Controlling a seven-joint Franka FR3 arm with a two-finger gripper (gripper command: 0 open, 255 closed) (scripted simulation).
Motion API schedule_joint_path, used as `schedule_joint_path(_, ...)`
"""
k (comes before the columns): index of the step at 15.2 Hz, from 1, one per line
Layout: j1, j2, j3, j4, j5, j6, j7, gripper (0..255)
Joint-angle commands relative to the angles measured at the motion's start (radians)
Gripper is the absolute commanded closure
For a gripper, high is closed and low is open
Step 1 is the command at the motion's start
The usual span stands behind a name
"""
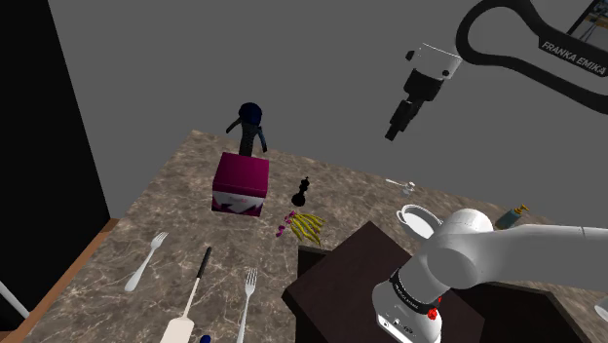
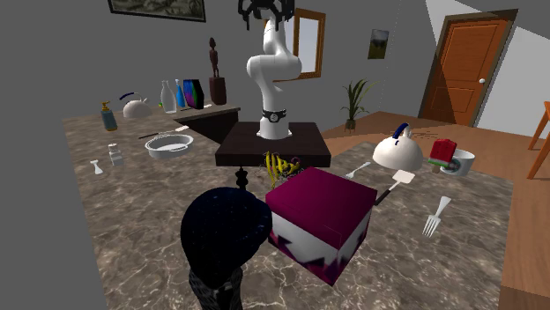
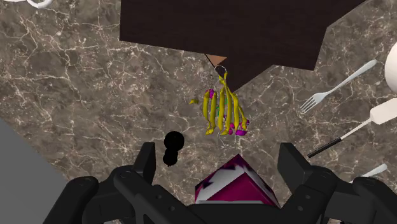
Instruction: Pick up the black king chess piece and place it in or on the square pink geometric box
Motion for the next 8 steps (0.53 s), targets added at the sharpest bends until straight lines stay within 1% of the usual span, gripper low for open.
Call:
schedule_joint_path(1,0.0,0.0,0.0,0.0,0.0,0.0,0.0,0)
schedule_joint_path(8,-0.004,0.164,-0.03,-0.082,-0.005,0.216,0.0,0)
